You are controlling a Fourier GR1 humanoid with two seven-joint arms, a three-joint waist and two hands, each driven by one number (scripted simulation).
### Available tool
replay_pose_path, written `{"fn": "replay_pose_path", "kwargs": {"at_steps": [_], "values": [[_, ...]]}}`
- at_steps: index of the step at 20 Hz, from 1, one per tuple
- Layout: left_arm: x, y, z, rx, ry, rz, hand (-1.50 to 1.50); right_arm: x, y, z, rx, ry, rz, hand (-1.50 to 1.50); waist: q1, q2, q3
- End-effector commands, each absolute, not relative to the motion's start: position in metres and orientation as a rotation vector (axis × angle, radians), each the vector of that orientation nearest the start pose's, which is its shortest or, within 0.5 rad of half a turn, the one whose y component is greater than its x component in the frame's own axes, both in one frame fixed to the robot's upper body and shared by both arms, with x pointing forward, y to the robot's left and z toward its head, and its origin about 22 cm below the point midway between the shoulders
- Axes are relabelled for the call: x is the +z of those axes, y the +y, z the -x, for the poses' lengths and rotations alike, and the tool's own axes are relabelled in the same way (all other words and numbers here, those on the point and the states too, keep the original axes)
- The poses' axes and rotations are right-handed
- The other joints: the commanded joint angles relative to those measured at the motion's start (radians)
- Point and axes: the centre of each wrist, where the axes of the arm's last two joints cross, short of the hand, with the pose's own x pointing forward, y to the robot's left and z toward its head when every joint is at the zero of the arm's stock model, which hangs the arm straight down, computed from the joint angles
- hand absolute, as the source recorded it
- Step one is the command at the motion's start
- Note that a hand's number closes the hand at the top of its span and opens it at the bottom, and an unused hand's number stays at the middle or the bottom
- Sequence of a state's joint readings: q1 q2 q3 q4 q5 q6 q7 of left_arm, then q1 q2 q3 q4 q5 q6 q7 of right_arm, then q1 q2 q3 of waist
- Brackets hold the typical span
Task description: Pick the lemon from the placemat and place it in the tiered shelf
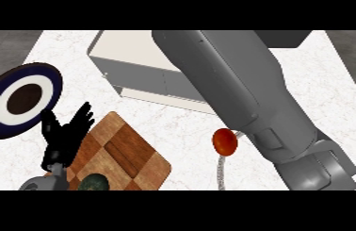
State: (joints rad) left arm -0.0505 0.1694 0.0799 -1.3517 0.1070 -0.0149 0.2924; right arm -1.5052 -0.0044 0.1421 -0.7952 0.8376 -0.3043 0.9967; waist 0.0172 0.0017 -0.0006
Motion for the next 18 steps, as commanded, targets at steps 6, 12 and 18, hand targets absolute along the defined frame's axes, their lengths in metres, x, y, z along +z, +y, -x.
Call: {"fn": "replay_pose_path", "kwargs": {"at_steps": [6,12,18], "values": [[-0.020,0.304,-0.251,0.032,-1.123,-0.093,0.00,0.334,0.002,-0.387,0.008,-1.651,0.729,-1.50,-0.004,-0.003,0.001],[-0.027,0.300,-0.254,0.037,-1.103,-0.102,0.00,0.358,-0.010,-0.382,-0.201,-1.717,0.649,-1.50,-0.011,-0.004,0.000],[-0.024,0.299,-0.252,0.072,-1.099,-0.100,0.00,0.345,-0.047,-0.388,-0.354,-1.684,0.850,-1.50,-0.038,-0.014,0.001]]}}
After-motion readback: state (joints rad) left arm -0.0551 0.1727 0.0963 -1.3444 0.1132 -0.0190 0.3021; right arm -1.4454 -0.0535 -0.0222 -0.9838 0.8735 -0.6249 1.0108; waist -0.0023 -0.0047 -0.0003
